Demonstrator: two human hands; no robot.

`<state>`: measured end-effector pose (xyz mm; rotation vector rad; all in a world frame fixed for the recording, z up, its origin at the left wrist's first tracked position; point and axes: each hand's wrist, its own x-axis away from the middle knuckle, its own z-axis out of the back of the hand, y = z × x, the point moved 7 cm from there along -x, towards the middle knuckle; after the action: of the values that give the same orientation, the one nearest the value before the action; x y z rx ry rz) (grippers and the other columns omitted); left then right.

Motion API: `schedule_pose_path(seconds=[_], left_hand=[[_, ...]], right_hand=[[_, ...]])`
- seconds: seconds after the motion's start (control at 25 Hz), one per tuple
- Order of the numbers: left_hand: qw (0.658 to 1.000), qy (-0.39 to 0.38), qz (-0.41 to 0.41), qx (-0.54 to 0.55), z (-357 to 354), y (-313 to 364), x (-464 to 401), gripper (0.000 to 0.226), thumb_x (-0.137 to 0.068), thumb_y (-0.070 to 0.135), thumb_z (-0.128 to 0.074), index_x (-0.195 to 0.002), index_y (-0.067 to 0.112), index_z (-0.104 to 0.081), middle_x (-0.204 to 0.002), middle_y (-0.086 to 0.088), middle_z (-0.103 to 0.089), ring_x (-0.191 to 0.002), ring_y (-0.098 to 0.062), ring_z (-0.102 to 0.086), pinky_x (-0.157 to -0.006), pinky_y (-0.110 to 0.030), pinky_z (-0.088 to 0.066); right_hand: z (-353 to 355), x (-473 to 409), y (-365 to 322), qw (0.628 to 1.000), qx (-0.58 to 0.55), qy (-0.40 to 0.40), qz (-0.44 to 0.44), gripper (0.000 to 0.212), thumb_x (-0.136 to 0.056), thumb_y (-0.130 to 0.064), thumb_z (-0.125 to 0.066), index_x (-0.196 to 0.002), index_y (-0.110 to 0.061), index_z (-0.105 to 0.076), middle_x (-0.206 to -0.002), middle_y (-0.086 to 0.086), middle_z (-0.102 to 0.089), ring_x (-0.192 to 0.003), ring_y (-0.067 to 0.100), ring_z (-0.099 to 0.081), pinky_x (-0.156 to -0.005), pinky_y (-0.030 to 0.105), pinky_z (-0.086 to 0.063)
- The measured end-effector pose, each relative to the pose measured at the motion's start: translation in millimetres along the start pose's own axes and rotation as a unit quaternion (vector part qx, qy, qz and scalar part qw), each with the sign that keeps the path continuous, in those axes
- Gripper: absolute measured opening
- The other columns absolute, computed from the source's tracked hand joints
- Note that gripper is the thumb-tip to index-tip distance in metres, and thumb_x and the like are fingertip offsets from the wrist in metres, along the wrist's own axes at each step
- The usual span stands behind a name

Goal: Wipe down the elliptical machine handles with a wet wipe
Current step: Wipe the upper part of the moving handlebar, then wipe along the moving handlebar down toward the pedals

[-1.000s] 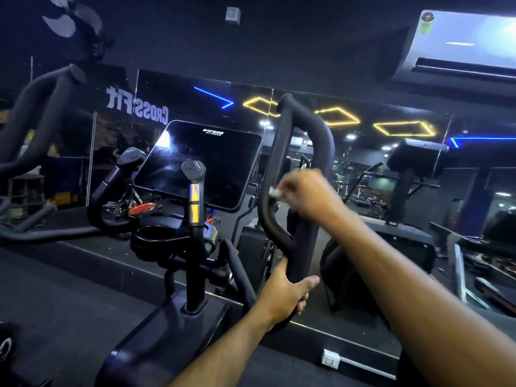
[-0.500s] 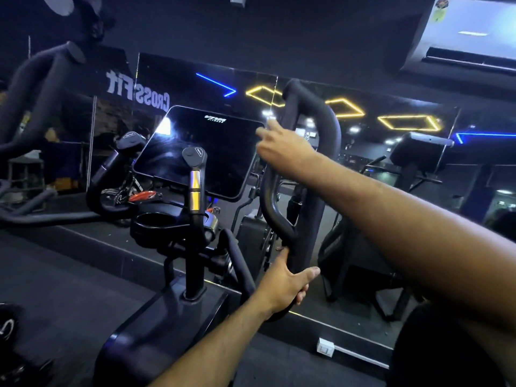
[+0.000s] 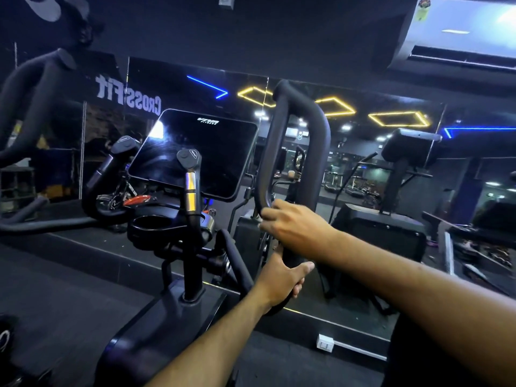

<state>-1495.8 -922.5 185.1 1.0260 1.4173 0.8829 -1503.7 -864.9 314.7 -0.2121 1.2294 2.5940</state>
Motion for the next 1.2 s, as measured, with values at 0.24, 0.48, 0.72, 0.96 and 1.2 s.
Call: schedule_pose_path(seconds=[0.24,0.48,0.72,0.96,1.2], left_hand=[[1.000,0.013,-0.007,0.004,0.9,-2.8,-2.5,0.028,-0.094,0.005,-0.071,-0.112,0.011,-0.050,-0.062,-0.005,-0.050,-0.045,-0.018,-0.043,-0.044,-0.029,-0.037],[0.999,0.008,-0.036,-0.017,2.1,-2.7,-0.3,0.029,-0.089,0.001,-0.071,-0.106,0.018,-0.055,-0.065,-0.005,-0.054,-0.047,-0.019,-0.047,-0.048,-0.031,-0.042],[0.996,-0.031,-0.071,-0.037,0.0,1.9,3.5,0.025,-0.089,-0.011,-0.059,-0.097,0.012,-0.056,-0.063,-0.006,-0.056,-0.060,-0.025,-0.053,-0.052,-0.035,-0.044],[0.996,-0.042,-0.044,-0.070,6.2,-17.4,0.4,0.036,-0.084,0.007,-0.073,-0.114,0.009,-0.054,-0.070,-0.009,-0.056,-0.055,-0.024,-0.055,-0.055,-0.039,-0.047],[0.993,-0.015,-0.061,-0.100,11.3,-28.3,5.8,0.027,-0.079,0.024,-0.074,-0.100,0.012,-0.063,-0.073,-0.008,-0.066,-0.061,-0.021,-0.061,-0.054,-0.037,-0.050]], right_hand=[[43.6,8.2,57.2,0.981,-0.131,0.080,-0.120,0.016,-0.094,-0.015,-0.056,-0.095,-0.014,-0.072,-0.095,0.002,-0.065,-0.091,0.022,-0.062,-0.076,0.036,-0.055],[6.5,21.4,30.3,0.989,-0.017,0.053,-0.139,0.010,-0.079,-0.004,-0.060,-0.082,-0.011,-0.067,-0.085,0.007,-0.063,-0.081,0.029,-0.055,-0.072,0.041,-0.051],[-18.4,84.0,-32.0,0.955,-0.136,0.148,-0.220,0.023,-0.080,0.002,-0.071,-0.099,-0.009,-0.069,-0.093,0.003,-0.057,-0.085,0.019,-0.050,-0.072,0.034,-0.053],[-13.2,101.3,0.1,0.851,-0.226,0.306,-0.362,0.012,-0.094,-0.007,-0.070,-0.105,-0.003,-0.074,-0.091,0.005,-0.061,-0.078,0.009,-0.053,-0.074,0.021,-0.048],[-45.8,117.7,-57.0,0.829,-0.263,0.316,-0.379,0.014,-0.093,0.000,-0.067,-0.105,0.001,-0.073,-0.088,0.007,-0.056,-0.077,0.017,-0.056,-0.071,0.030,-0.052]])
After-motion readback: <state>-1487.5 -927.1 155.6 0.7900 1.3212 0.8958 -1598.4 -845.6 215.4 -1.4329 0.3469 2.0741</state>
